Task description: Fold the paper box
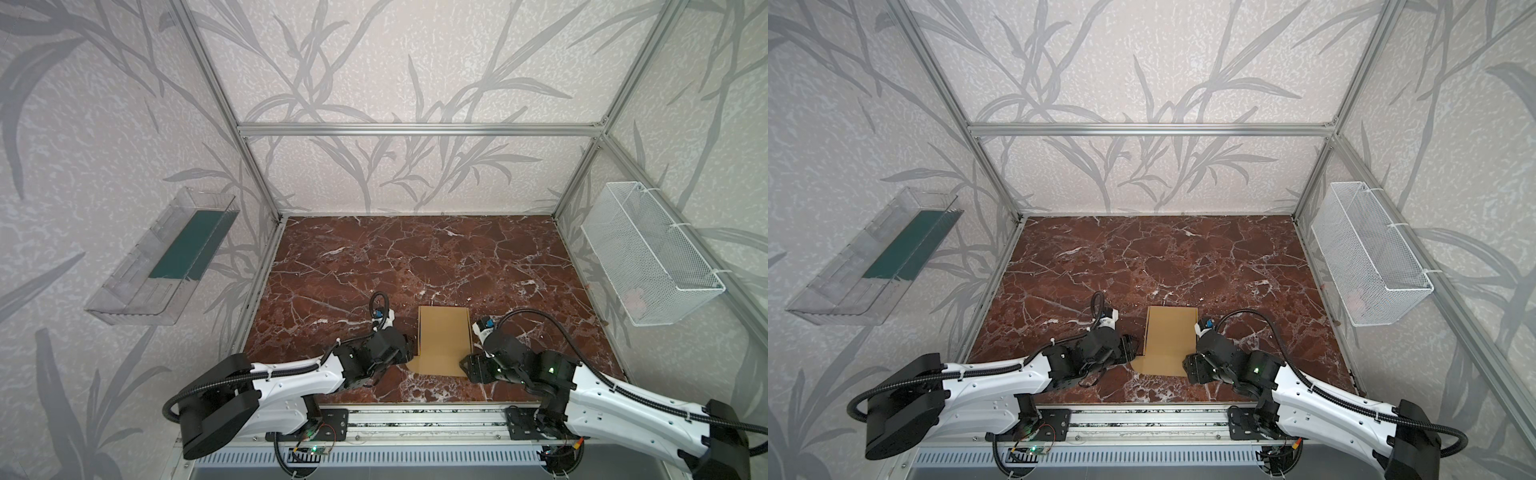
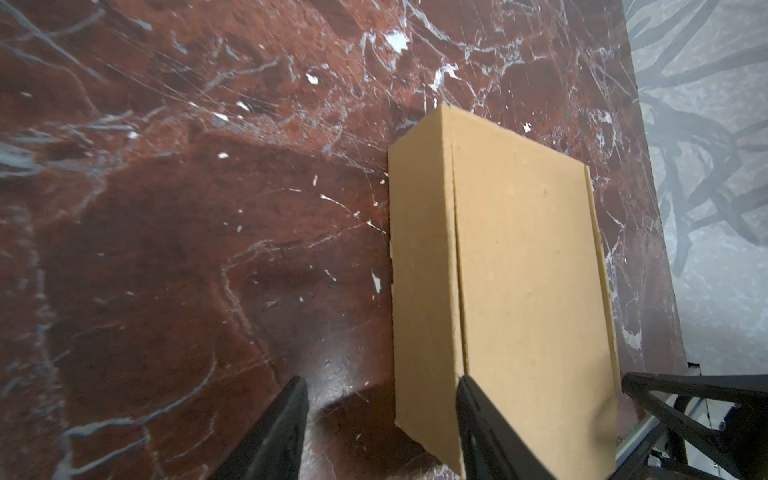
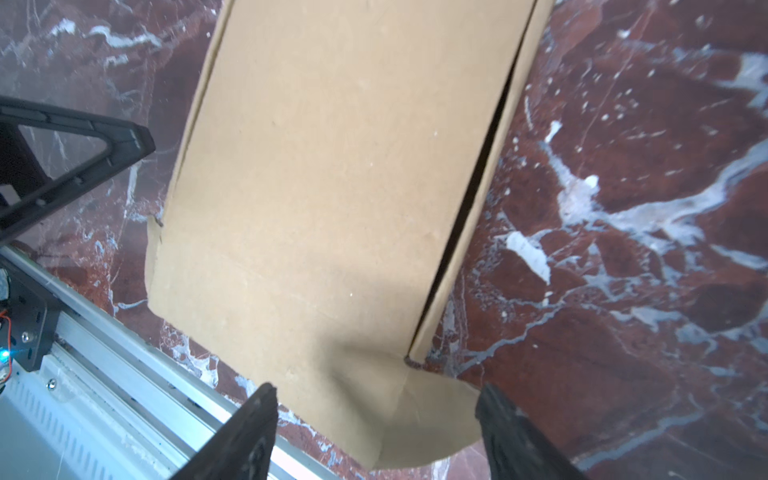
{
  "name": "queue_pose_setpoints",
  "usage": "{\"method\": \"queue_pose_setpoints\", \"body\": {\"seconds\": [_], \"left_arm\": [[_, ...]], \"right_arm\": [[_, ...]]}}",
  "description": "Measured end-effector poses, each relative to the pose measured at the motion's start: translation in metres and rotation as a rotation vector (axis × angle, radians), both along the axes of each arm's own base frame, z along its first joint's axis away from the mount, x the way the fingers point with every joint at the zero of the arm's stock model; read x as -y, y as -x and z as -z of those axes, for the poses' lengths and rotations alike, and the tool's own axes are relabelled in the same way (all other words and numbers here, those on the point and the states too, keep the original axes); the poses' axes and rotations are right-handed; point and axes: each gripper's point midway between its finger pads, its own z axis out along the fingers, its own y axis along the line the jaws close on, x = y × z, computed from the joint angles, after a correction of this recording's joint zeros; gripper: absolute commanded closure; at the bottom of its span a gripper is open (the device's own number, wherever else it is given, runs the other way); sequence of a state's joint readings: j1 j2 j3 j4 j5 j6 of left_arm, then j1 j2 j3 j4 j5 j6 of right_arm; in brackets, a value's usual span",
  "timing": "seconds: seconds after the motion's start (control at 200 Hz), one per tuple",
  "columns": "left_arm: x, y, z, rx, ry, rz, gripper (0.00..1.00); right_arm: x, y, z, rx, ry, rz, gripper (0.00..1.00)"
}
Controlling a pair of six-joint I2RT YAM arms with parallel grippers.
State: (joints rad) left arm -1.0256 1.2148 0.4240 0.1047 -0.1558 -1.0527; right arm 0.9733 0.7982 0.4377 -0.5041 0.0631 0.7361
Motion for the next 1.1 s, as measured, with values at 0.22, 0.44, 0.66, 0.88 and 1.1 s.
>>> {"method": "queue_pose_setpoints", "body": {"seconds": [0.22,0.44,0.66,0.88,1.1], "left_arm": [[0.020,0.011,0.011,-0.040,0.009,0.041,0.42],[0.033,0.017,0.011,-0.049,0.043,0.054,0.42],[0.039,0.021,0.010,-0.058,0.064,0.056,0.43],[0.041,0.026,0.010,-0.064,0.069,0.060,0.43],[0.041,0.028,0.011,-0.068,0.069,0.060,0.43]], "right_arm": [[-0.005,0.006,0.003,-0.043,-0.025,-0.011,0.25],[-0.006,0.009,0.006,-0.059,-0.035,-0.014,0.25],[-0.006,0.011,0.011,-0.073,-0.036,-0.011,0.25],[-0.009,0.011,0.013,-0.081,-0.051,-0.010,0.26],[-0.009,0.012,0.016,-0.089,-0.059,-0.006,0.30]]}}
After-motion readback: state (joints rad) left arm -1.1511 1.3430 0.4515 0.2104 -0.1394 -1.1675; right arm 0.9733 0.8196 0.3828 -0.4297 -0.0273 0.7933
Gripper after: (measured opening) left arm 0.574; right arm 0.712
